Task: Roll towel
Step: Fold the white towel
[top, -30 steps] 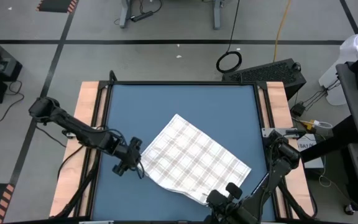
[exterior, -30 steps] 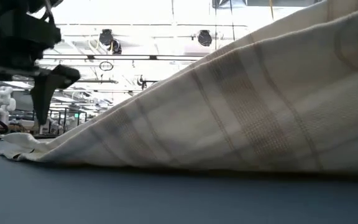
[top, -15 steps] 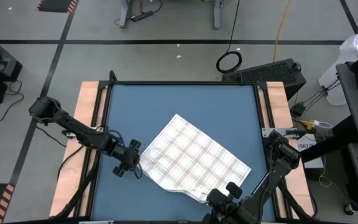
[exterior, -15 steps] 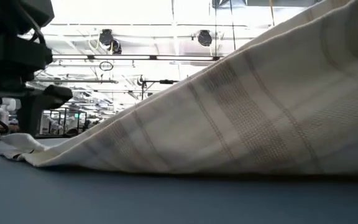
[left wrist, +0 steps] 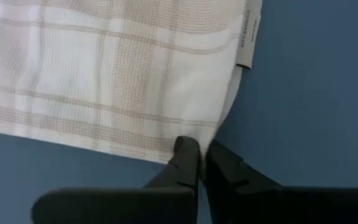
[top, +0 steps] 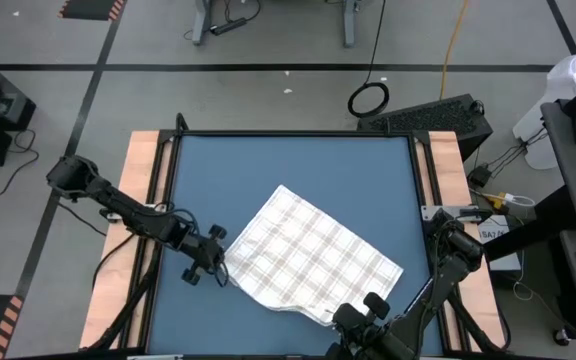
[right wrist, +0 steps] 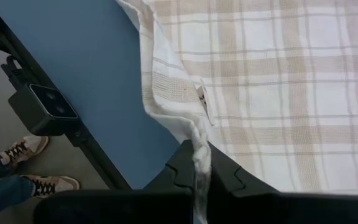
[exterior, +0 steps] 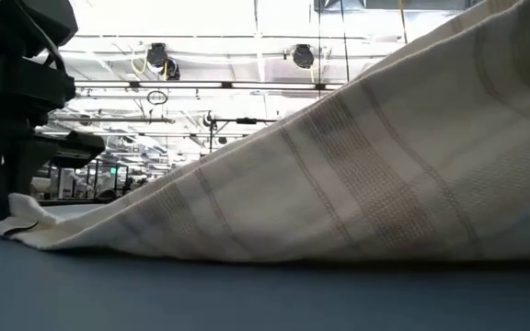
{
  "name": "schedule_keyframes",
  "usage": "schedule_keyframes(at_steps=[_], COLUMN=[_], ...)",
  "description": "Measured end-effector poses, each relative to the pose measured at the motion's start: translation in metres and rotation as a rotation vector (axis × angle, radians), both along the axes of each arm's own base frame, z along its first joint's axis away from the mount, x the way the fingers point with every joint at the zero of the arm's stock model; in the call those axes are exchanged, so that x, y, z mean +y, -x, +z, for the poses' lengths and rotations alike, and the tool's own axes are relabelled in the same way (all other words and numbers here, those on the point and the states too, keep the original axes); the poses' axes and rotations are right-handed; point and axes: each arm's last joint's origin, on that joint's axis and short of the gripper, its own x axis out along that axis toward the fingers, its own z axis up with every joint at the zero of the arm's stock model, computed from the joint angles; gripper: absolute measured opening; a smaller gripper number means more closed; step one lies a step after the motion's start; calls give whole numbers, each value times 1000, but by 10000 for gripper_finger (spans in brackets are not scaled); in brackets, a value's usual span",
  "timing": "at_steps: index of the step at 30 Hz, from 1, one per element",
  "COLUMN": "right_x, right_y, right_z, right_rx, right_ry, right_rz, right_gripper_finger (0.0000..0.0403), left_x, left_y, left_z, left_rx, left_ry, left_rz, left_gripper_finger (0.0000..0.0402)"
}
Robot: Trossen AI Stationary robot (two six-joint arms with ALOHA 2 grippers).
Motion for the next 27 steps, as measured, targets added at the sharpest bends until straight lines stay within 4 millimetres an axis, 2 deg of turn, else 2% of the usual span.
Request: schedule_keyframes(at_steps=[4,10,12,15,17,19,23,27], right_x=[0,0,0,-2,-3,-6,-10,-13], right_y=[0,0,0,-2,-4,-7,-12,-17], right_z=[0,0,0,0,0,0,0,-1], right_rx=[2,6,8,12,14,14,13,9], right_ry=[-2,2,7,13,14,15,16,19], right_rz=[0,13,30,45,42,33,30,35], right_gripper_finger=[2,2,2,2,2,2,2,2], left_x=[-5,-12,-11,-3,5,13,23,28], left_y=[-5,-20,-25,-35,-43,-51,-69,-92], left_z=[15,62,76,86,84,72,44,34], left_rx=[71,170,175,146,145,196,363,541], left_ry=[49,182,240,288,312,338,433,444], left_rz=[-19,-114,-139,-132,-124,-126,-159,-193], left_gripper_finger=[12,8,8,7,7,6,6,7])
